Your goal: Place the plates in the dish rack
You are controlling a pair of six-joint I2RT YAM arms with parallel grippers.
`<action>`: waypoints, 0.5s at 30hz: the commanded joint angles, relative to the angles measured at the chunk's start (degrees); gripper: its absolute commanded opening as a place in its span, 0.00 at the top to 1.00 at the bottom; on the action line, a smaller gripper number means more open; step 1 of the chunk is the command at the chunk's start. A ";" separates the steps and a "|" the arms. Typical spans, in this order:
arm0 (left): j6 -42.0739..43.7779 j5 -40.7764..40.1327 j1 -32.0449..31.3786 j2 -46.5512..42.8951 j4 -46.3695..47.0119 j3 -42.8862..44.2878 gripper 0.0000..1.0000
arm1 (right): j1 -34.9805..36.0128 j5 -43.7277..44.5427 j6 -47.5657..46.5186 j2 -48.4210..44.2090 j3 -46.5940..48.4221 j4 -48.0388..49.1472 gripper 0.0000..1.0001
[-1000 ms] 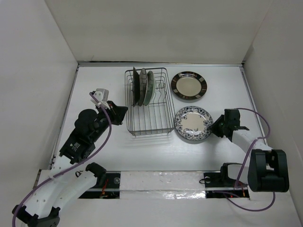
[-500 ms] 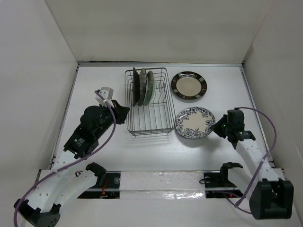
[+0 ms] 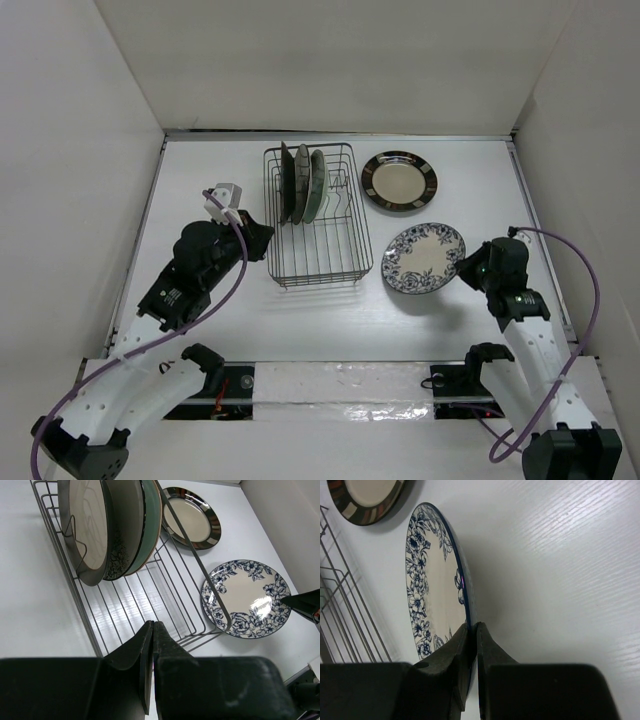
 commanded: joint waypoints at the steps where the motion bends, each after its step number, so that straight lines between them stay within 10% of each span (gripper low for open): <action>1: 0.78 -1.19 0.40 0.62 2.76 -0.25 1.00 | -0.65 -3.52 1.56 -2.89 1.74 13.62 1.00; 15: 0.69 -1.81 1.54 1.76 2.94 -0.08 1.00 | -2.23 -0.18 -6.70 -0.64 20.27 8.27 1.00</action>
